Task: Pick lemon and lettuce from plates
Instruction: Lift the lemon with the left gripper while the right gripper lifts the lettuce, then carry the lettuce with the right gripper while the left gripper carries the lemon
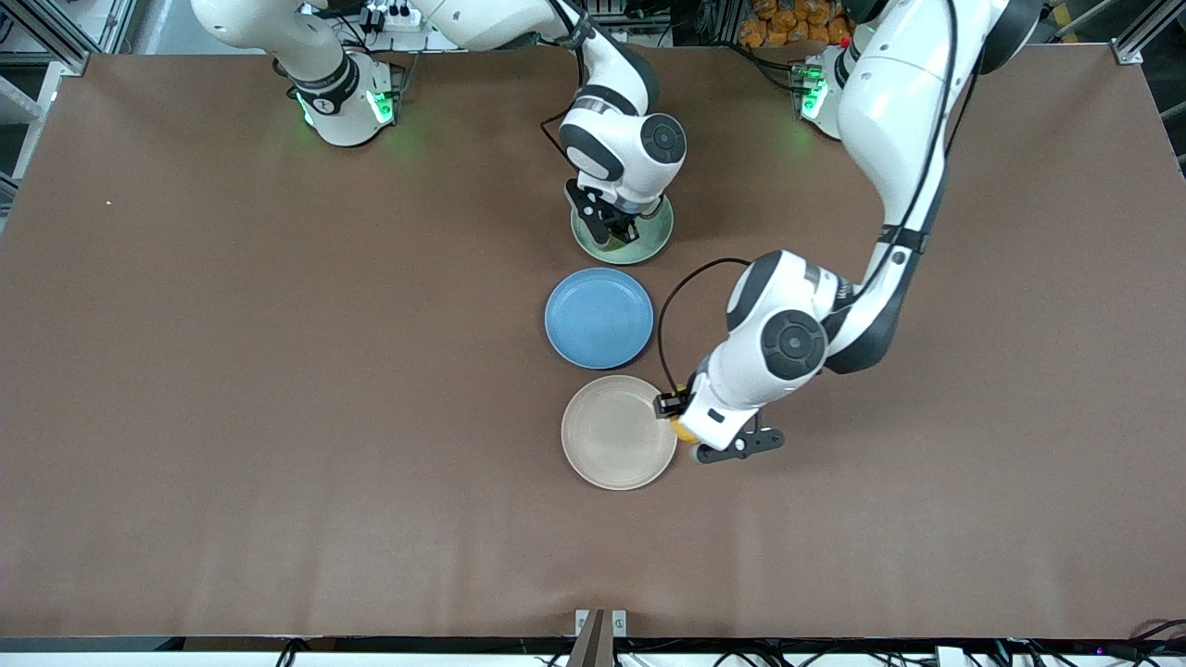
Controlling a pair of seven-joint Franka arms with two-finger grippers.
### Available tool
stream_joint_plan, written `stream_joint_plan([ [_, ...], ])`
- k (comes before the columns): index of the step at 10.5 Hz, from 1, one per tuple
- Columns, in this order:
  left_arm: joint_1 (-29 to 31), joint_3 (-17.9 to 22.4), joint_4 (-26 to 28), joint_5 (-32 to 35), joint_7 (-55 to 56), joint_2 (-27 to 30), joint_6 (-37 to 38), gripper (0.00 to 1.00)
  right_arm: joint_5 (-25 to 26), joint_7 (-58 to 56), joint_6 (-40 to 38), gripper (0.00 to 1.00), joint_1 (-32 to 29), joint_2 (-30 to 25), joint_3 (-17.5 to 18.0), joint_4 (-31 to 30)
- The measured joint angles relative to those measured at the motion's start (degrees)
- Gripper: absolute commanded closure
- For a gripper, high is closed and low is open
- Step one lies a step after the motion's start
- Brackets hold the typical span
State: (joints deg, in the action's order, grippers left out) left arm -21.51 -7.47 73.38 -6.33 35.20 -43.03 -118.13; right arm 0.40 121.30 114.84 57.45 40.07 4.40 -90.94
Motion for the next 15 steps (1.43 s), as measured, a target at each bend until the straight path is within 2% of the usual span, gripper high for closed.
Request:
stream_joint_plan([
  [4,6.19,0.62,0.23,0.94,-6.02,1.61,11.02,0.65,1.55,-1.16,-7.01,1.0,-0.63,-4.63,-0.91,1.52],
  [6,9.45,0.67,0.32,3.15,-8.24,2.31,14.56,0.65,2.33,-6.46,-8.19,1.0,-3.36,-7.05,-1.45,1.55],
  [11,15.13,0.9,4.33,5.86,-13.27,0.54,16.16,0.63,3.26,-26.76,-14.55,1.0,-15.83,-15.23,-2.71,1.87],
  [15,17.42,0.93,4.77,8.08,-17.66,-2.29,16.12,0.6,3.28,-41.96,-18.01,1.0,-25.22,-18.3,-2.77,1.12],
])
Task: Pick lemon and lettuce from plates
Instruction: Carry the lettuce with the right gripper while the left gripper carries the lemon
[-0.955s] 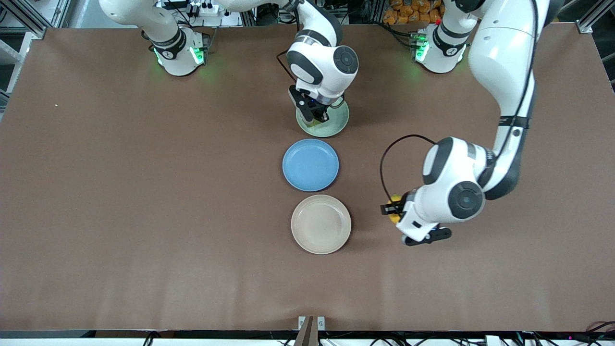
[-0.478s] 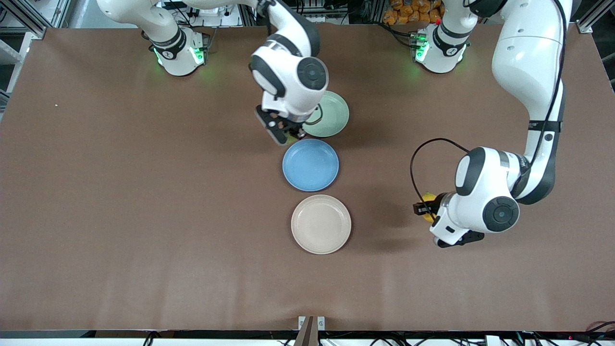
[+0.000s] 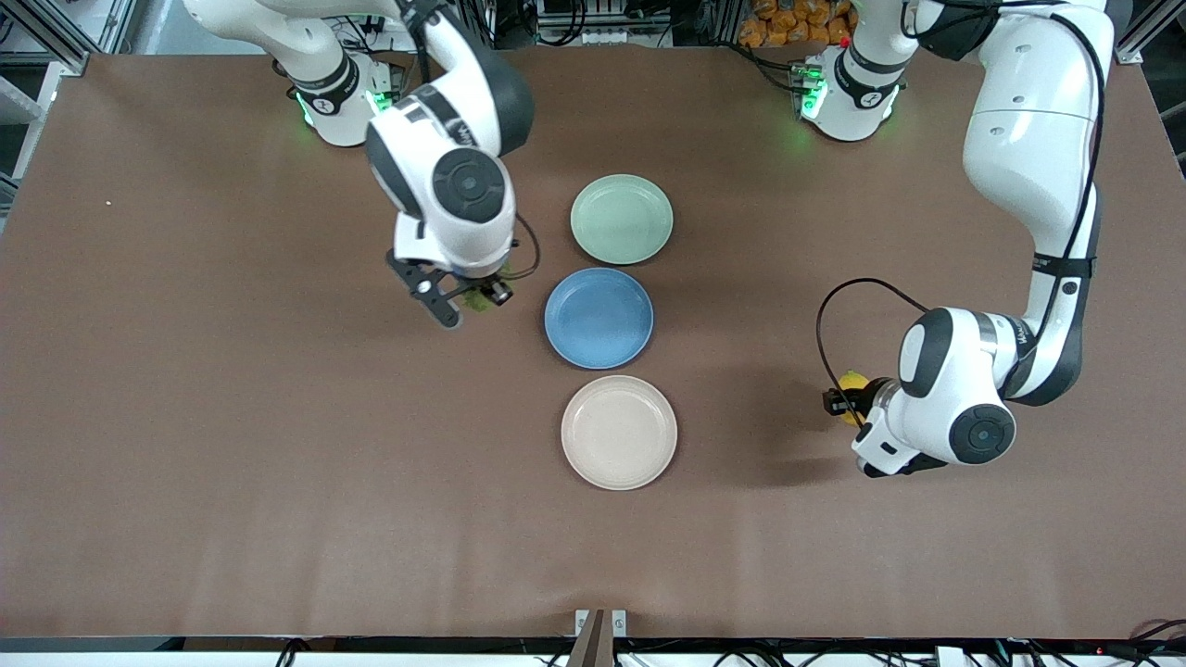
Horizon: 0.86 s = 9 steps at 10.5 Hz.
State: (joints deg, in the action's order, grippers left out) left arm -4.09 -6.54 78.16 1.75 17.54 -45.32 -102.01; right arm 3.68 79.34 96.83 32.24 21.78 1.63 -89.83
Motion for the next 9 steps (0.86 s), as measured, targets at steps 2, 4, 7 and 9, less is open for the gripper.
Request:
stream_joint_plan([
  [2,0.59,0.0,0.06,1.46,-2.09,-1.13,-0.04,0.6,-0.02,-10.15,-0.95,1.0,-5.48,-4.11,0.0,-3.28],
  [4,1.44,0.01,0.53,2.51,-3.39,-1.68,-0.08,0.6,-0.04,-18.46,-1.05,0.99,-9.8,-7.62,0.01,-6.96],
  [7,2.42,-0.01,1.98,3.64,-4.28,-1.77,-0.21,0.23,-0.03,-30.29,-0.94,0.96,-16.22,-9.01,0.02,-9.26],
  [9,2.37,-0.15,2.45,6.78,-4.35,-2.13,-0.24,0.0,0.0,-38.46,0.72,0.94,-22.28,-9.26,0.0,-10.76],
])
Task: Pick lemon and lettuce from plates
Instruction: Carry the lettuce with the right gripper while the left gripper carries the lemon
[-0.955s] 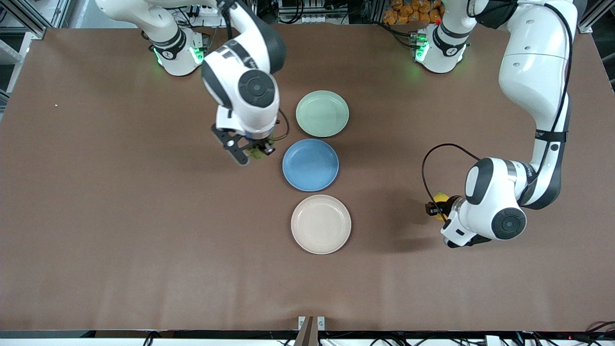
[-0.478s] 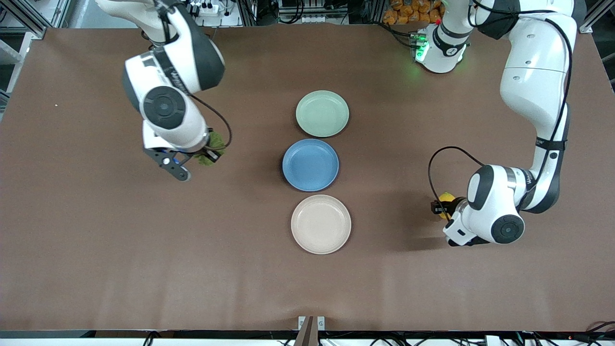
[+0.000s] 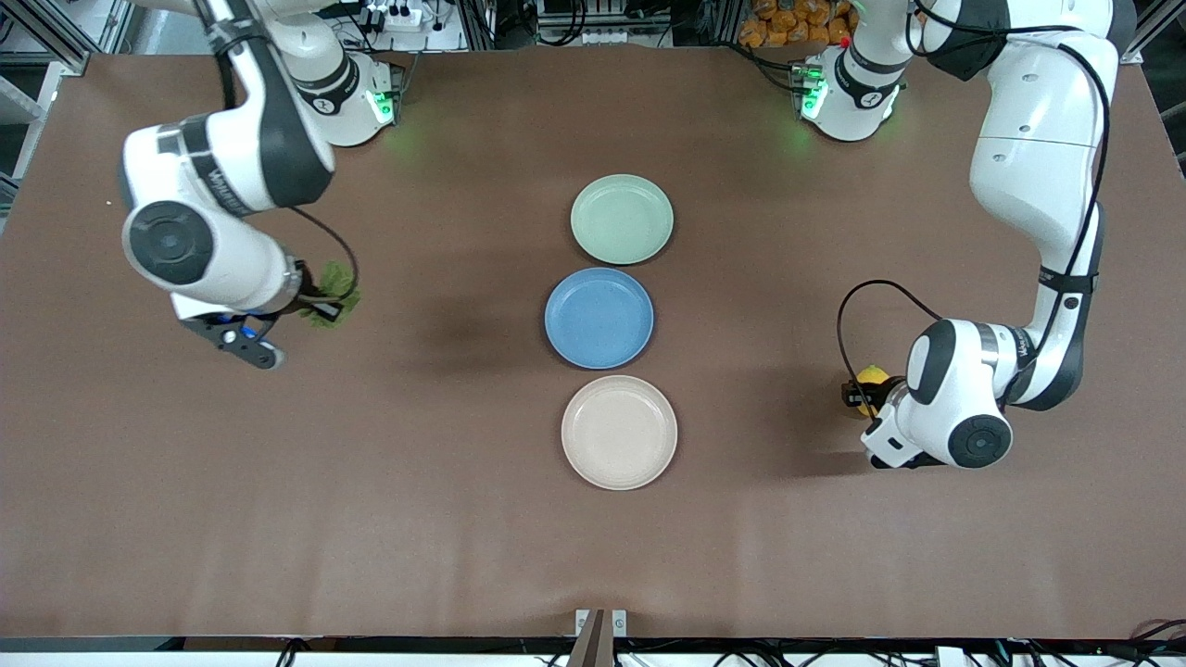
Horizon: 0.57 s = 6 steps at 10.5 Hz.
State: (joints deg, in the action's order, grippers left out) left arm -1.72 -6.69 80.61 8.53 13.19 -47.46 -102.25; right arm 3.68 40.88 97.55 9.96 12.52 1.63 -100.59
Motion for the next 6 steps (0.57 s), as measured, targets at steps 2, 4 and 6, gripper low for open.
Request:
stream_joint_plan([
  [2,0.01,-0.04,0.13,2.2,0.0,-0.69,-0.21,0.0,-0.03,-7.92,3.71,0.93,-5.94,0.06,-0.04,-1.5],
  [4,-0.24,-0.16,-0.27,3.19,0.0,-0.65,-0.31,0.0,-0.03,-10.99,9.21,0.93,-7.8,0.16,-0.02,-4.63],
  [6,-0.69,-0.5,-1.2,4.53,0.0,0.48,0.38,0.0,-0.03,-14.56,12.56,0.67,-9.24,0.2,0.0,-6.37],
])
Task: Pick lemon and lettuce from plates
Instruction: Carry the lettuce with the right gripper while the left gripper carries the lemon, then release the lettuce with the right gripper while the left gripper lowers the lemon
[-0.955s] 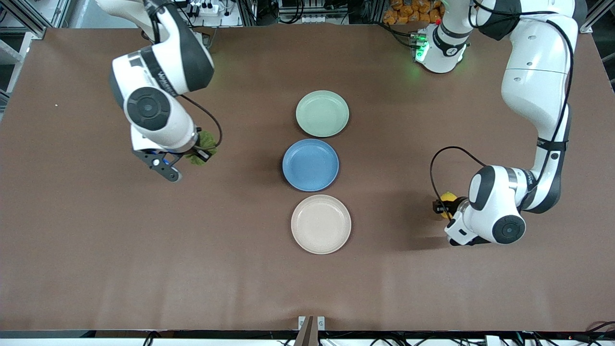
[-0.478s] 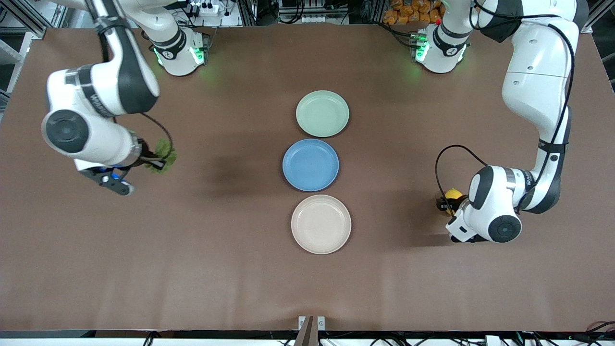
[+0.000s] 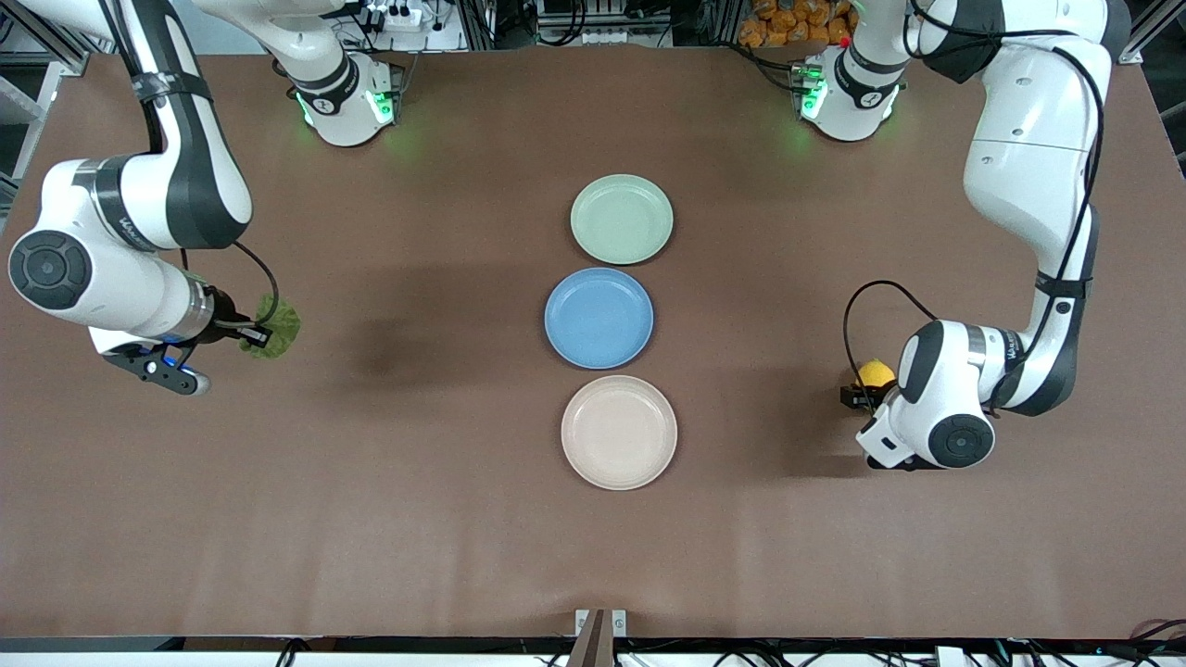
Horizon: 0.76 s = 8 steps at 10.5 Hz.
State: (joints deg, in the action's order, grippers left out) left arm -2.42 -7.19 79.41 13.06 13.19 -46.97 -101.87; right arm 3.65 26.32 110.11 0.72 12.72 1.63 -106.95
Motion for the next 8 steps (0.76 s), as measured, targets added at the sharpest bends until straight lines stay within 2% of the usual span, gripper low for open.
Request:
stream_joint_plan([
  [1,-0.12,-0.05,-0.33,0.1,0.0,0.93,1.52,0.0,0.0,-1.24,0.8,0.18,-0.86,0.0,-0.01,-0.38],
  [2,-0.15,-0.13,-0.57,0.1,0.0,1.66,3.11,0.0,-0.01,-1.62,1.01,0.0,-1.34,0.0,0.0,-0.53],
  [8,-0.16,-0.58,-2.62,0.1,0.0,4.67,5.72,0.0,-0.01,-6.05,1.18,0.0,-2.55,-1.29,0.18,-0.14],
])
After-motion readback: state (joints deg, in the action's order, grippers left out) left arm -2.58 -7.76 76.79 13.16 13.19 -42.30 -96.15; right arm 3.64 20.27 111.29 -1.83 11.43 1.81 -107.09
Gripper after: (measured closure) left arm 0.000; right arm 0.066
